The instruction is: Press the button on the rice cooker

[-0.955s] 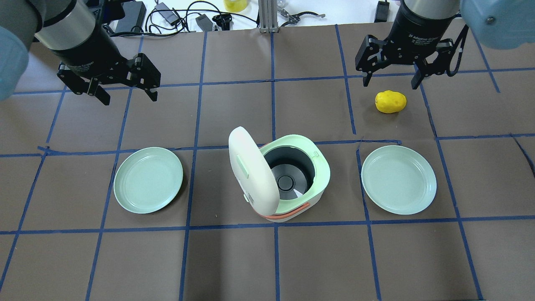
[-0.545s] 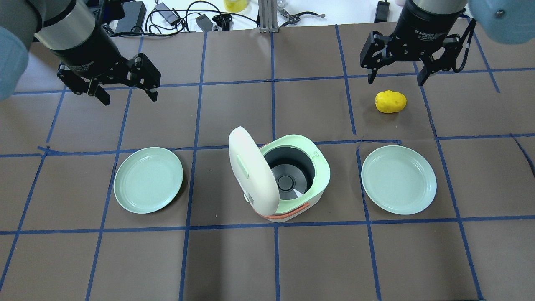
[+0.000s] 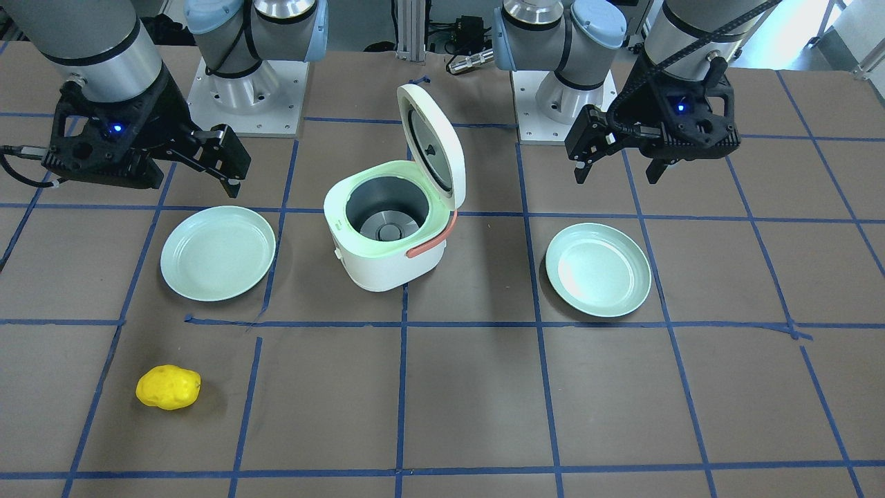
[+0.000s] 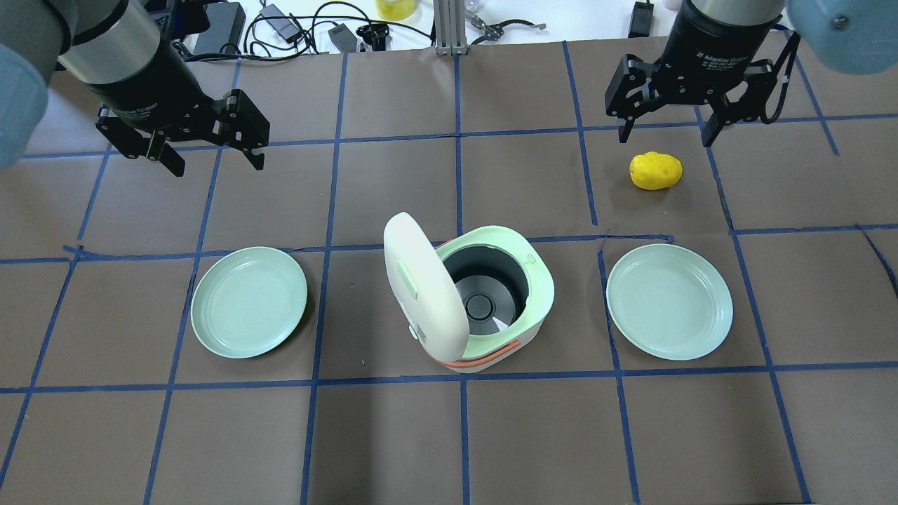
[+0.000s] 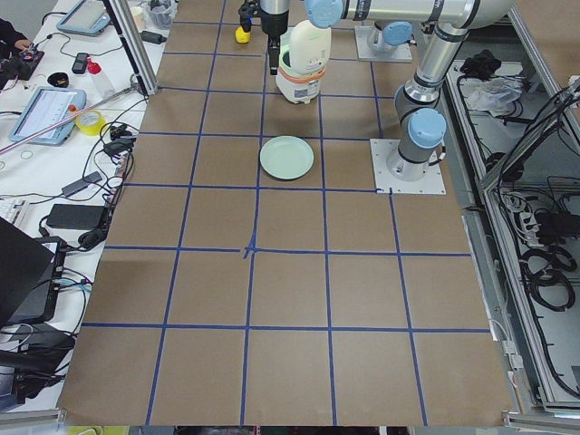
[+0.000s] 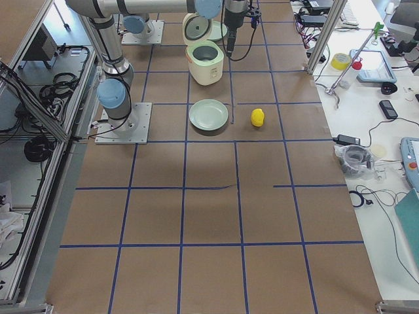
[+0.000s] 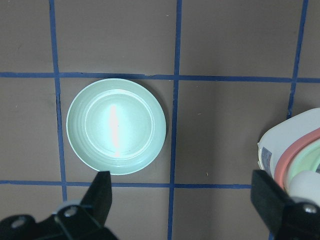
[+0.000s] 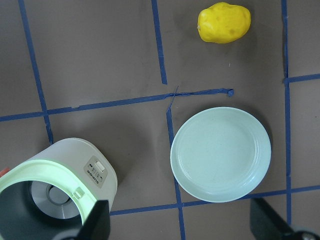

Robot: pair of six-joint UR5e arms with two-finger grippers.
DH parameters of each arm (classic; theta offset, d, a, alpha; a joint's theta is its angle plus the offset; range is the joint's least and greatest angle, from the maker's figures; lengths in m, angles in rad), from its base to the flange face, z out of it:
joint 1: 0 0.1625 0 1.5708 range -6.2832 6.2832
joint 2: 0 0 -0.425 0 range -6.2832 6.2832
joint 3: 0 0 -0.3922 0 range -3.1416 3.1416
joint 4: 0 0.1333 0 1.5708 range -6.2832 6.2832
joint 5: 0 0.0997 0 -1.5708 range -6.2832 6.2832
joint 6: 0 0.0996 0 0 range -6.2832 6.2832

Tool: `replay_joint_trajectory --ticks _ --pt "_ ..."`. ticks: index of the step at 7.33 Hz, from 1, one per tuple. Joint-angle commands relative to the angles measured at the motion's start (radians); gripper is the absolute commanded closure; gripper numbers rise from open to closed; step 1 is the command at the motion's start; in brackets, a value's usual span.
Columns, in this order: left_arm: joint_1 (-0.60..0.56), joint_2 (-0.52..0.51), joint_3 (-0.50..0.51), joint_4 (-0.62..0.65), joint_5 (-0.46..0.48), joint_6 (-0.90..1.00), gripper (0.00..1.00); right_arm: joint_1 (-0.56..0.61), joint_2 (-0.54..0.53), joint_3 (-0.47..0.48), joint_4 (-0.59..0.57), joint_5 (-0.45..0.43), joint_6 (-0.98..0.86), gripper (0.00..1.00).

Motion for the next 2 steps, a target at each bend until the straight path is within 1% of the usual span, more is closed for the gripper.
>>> replay_joint_trajectory --ticks 1,2 --pt "0.000 0.000 0.000 0.000 0.000 0.000 0.00 0.000 0.000 0.003 0.003 0.000 0.000 0.00" --pt "0.000 0.000 0.000 0.000 0.000 -0.001 0.00 0.000 0.000 0.003 0.005 0.000 0.000 0.00"
